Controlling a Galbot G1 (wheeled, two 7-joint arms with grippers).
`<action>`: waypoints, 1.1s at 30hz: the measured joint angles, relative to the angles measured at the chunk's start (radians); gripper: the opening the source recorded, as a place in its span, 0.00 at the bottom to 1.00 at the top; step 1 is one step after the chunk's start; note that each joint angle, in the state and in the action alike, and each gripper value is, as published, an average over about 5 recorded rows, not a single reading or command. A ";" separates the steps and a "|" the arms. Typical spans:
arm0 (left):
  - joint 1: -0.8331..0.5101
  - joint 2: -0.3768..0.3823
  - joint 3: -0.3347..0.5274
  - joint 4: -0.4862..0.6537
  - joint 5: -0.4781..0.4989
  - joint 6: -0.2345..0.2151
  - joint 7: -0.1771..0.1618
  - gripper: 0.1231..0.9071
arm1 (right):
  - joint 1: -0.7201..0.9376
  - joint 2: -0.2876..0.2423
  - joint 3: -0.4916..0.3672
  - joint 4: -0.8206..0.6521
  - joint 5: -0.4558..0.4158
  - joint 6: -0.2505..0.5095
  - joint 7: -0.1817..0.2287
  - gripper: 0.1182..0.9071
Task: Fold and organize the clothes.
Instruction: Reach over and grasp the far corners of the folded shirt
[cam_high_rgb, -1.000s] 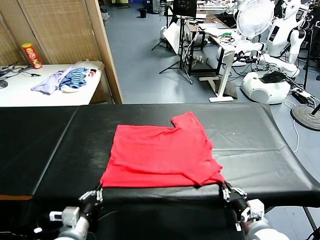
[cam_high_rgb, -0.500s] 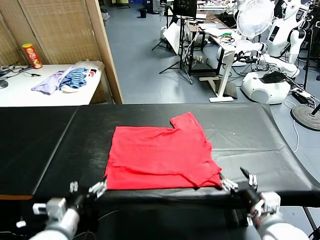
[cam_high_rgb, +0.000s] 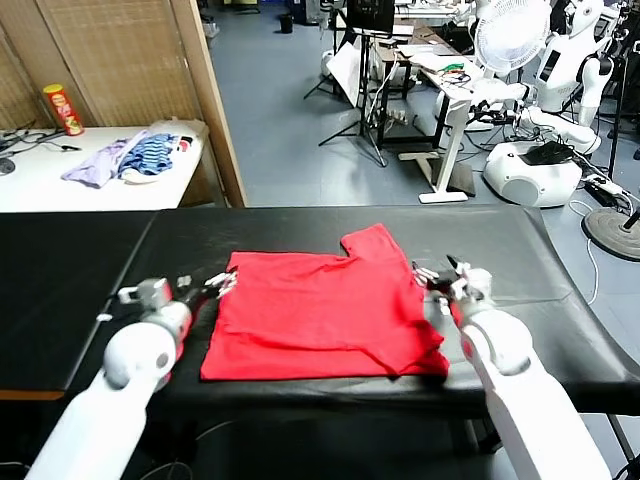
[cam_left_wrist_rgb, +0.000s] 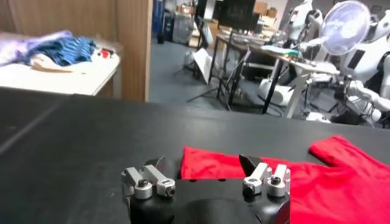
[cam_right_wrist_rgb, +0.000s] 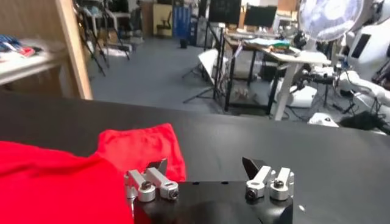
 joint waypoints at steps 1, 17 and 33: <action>-0.030 -0.004 0.016 0.037 0.003 0.001 0.006 0.86 | 0.023 0.014 -0.006 -0.035 -0.006 0.000 -0.002 0.86; -0.222 -0.027 0.125 0.328 0.016 0.015 0.079 0.76 | 0.146 0.105 -0.014 -0.289 0.001 -0.009 -0.053 0.47; -0.204 -0.037 0.104 0.299 0.032 -0.019 0.092 0.01 | 0.050 0.072 0.029 -0.145 -0.001 0.144 -0.105 0.01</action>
